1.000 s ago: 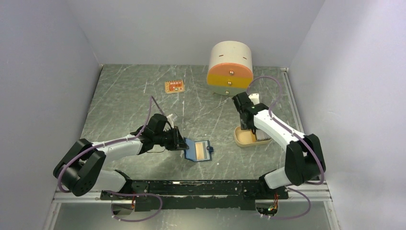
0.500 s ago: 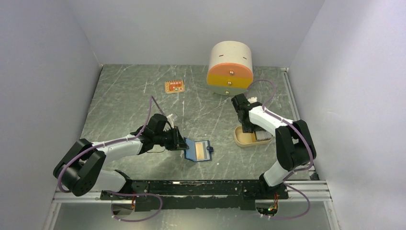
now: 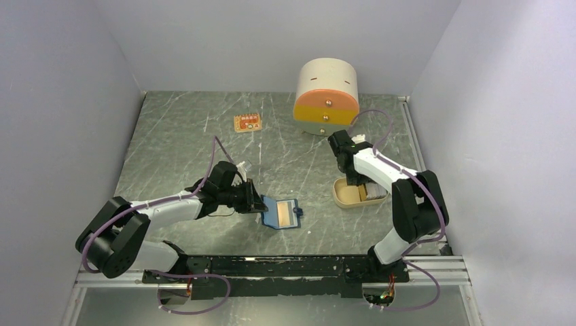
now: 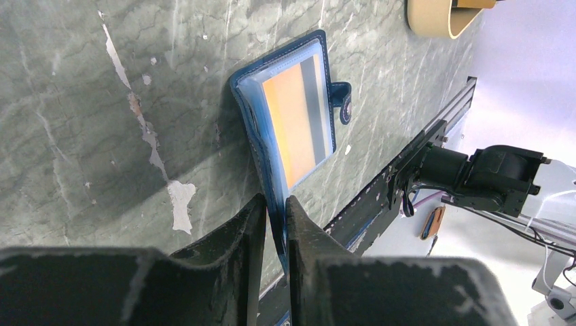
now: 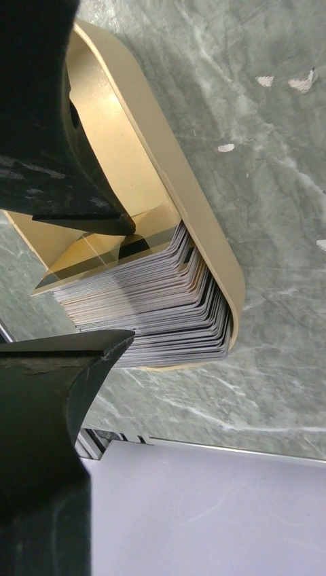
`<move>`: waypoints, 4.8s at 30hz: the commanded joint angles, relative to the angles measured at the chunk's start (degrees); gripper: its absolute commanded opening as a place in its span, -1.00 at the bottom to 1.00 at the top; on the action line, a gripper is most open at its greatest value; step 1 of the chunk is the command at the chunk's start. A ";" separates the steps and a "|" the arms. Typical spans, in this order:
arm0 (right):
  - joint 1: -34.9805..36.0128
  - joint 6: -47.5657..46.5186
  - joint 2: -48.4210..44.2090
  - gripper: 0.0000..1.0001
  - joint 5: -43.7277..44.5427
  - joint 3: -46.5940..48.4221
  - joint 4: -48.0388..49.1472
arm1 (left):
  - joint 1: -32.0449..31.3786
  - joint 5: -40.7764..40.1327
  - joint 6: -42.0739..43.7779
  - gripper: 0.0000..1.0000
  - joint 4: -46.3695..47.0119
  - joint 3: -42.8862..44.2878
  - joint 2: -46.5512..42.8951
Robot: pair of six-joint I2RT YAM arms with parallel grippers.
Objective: Put the credit cards into the card holder
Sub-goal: Pick up the credit card from the storage box, then insert the credit card into the card holder.
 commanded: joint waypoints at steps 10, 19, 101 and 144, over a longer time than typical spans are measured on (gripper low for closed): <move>-0.43 -1.92 -3.07 0.01 1.02 1.97 -0.14 | 0.33 -0.01 0.16 -0.55 1.55 -0.64 -1.01; -0.43 -2.25 -3.59 -0.26 -0.25 1.24 0.28 | 0.35 -0.17 0.51 -0.56 0.98 -0.54 -1.10; 22.16 35.99 -10.16 -1.00 -53.94 -39.98 83.97 | 1.17 -7.31 -1.95 -0.43 -6.59 0.03 1.38; 23.42 43.32 2.35 -1.00 -55.04 -45.49 107.62 | 1.24 -4.74 -3.10 -0.31 -2.56 -2.03 0.42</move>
